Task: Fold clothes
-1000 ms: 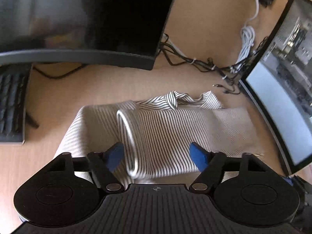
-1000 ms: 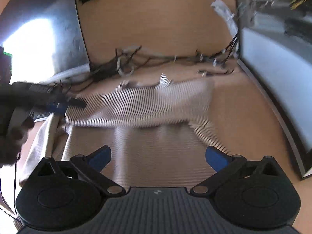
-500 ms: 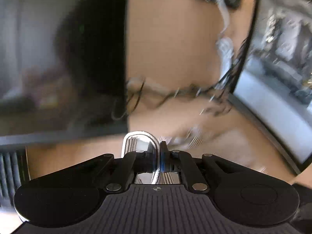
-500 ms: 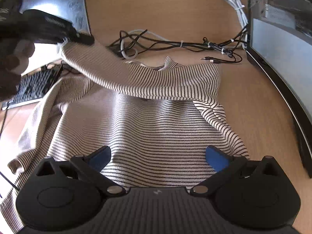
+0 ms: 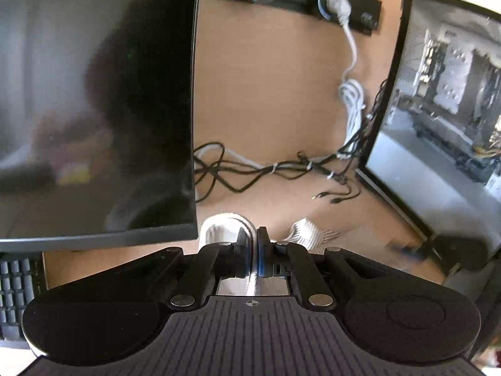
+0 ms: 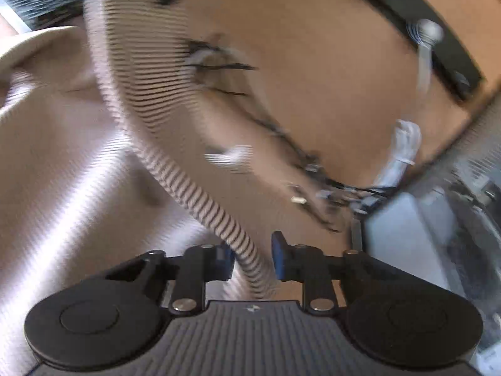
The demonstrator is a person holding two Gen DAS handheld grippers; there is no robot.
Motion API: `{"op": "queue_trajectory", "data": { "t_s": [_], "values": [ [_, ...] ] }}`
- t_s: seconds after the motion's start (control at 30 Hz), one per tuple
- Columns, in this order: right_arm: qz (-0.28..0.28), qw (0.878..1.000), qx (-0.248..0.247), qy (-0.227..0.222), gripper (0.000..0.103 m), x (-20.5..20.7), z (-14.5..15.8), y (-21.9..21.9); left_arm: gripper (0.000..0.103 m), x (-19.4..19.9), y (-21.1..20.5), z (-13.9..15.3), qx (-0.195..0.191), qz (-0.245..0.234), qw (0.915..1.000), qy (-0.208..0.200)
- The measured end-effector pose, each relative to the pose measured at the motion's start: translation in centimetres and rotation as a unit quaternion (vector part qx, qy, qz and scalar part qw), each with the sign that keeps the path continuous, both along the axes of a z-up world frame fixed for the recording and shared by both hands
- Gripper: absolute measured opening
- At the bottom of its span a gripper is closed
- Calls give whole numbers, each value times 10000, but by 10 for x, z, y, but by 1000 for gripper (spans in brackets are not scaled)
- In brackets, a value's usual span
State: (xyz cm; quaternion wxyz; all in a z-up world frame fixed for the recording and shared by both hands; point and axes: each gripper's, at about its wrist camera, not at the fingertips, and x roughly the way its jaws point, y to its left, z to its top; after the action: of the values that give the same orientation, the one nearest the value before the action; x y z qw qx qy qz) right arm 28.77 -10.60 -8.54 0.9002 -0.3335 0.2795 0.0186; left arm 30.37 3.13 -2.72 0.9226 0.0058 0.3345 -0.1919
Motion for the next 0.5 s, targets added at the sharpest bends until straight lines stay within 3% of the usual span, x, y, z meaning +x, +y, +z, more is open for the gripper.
{"op": "queue_trajectory", "data": {
  "t_s": [0.17, 0.23, 0.27, 0.37, 0.43, 0.5],
  "values": [
    [61, 9997, 4, 220, 26, -9, -8, -15, 6, 14, -1, -43, 313, 187, 9982, 471],
    [178, 9992, -59, 344, 39, -16, -16, -11, 6, 17, 6, -60, 385, 278, 9963, 710],
    [170, 9993, -37, 329, 40, -19, -16, -10, 6, 19, 9, -68, 401, 314, 9953, 820],
    [12, 9981, 426, 436, 51, -19, -7, -19, 12, 17, 21, -70, 267, 364, 9949, 897],
    [-90, 9948, 852, 544, 65, -20, 1, -25, 26, 13, 30, -64, 222, 485, 9946, 893],
    [-169, 9869, 1453, 683, 67, -27, 11, -29, 28, 6, 44, -57, 105, 599, 9943, 873]
  ]
}}
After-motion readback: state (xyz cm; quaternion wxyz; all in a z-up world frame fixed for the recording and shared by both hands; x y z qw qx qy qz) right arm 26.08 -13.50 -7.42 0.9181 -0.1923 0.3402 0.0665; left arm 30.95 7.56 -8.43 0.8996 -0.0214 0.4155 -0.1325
